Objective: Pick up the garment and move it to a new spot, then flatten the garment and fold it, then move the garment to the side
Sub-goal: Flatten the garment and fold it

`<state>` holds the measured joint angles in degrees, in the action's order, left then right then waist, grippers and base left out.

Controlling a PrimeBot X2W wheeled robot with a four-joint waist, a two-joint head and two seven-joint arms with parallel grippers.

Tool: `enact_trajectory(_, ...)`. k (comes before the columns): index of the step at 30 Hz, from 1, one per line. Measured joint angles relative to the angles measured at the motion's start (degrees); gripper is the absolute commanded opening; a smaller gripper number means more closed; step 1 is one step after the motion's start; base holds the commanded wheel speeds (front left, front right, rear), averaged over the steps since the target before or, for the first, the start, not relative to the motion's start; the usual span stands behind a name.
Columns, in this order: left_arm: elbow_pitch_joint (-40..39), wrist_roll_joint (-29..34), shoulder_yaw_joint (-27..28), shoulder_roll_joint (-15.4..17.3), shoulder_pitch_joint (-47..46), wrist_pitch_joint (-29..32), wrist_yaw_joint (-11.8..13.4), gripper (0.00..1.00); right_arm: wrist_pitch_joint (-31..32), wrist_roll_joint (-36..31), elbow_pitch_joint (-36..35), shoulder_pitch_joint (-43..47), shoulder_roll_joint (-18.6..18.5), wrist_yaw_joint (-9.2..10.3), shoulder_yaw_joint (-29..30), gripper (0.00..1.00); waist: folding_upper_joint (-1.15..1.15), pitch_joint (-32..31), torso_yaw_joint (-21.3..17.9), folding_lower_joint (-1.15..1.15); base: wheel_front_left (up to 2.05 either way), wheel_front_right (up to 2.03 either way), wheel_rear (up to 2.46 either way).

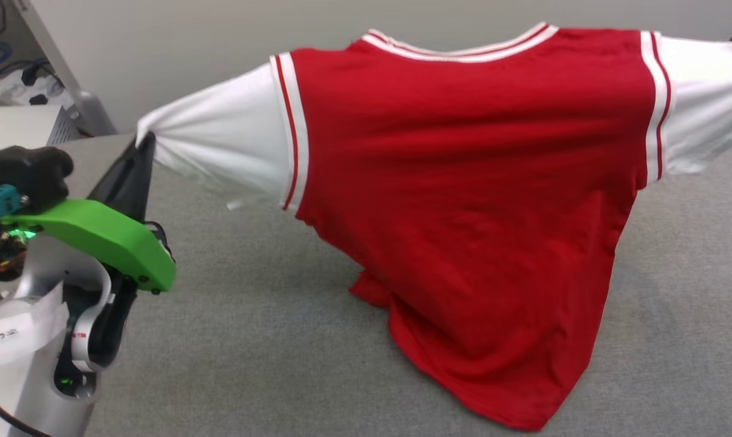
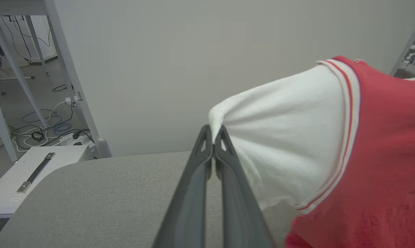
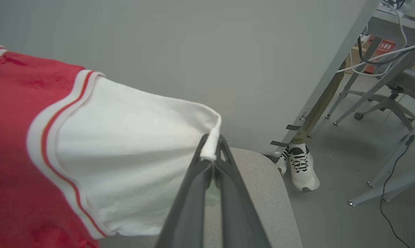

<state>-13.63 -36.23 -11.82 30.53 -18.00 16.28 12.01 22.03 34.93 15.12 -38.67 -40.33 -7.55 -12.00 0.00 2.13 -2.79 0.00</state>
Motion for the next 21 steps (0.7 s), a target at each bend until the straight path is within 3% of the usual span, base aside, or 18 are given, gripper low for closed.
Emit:
enact_trajectory(13,-5.16,2.00,4.77,3.30,-8.28,-4.22,-0.33,0.00,-4.66,-1.59,-7.17,-3.68,1.56,-0.04,7.33,0.00,0.00,-1.32,-2.14,0.00,0.00,0.00,0.00)
enact_trajectory(21,-3.30,2.34,5.56,6.72,-17.88,-3.07,-3.74,0.00,-6.68,-3.72,-7.79,-9.00,3.26,-0.04,8.06,0.00,0.00,3.11,-2.16,0.00,0.00,0.00,0.00)
